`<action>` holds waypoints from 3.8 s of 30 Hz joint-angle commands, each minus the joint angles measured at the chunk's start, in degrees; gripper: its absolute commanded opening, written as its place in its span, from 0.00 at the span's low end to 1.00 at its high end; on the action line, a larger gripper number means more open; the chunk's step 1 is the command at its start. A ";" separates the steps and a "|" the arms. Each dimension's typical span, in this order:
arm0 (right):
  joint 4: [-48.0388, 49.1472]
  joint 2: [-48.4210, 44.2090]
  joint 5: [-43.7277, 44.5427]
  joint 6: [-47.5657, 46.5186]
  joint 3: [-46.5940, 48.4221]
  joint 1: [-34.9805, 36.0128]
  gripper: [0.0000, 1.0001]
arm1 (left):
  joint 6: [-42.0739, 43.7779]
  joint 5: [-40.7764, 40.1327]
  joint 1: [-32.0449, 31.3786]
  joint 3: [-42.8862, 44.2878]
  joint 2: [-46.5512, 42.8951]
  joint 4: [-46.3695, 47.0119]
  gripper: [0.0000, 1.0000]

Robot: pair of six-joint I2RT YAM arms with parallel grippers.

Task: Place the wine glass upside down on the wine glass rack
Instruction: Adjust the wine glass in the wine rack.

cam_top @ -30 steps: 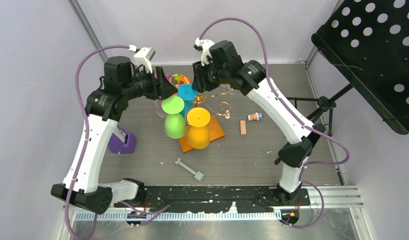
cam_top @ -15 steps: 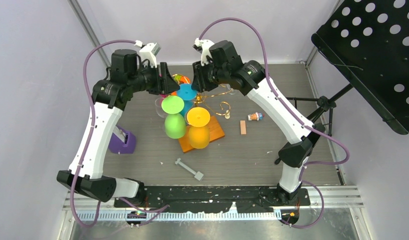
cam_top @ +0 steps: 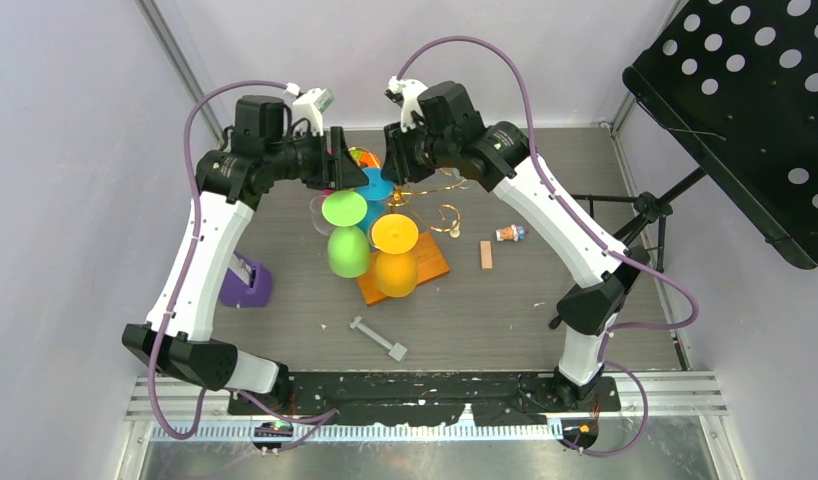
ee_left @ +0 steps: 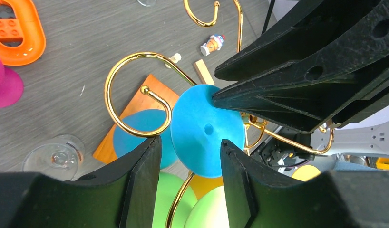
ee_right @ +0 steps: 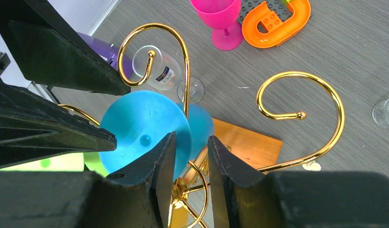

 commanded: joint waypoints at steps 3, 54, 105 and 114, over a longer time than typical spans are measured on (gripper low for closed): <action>0.33 -1.42 -0.62 -0.87 -0.85 -0.03 0.35 | -0.36 4.81 -0.21 1.03 0.39 0.98 0.46; 14.01 -16.10 7.53 -0.70 -13.08 -0.02 0.62 | -10.96 10.73 1.88 -2.04 -1.27 12.33 0.00; 17.92 -22.23 10.02 -0.08 -21.54 -0.05 0.66 | -39.59 14.76 9.79 -15.09 -3.30 44.57 0.00; 17.85 -22.52 10.27 -0.23 -21.95 -0.02 0.66 | -45.99 15.36 10.38 -19.73 -3.20 53.30 0.00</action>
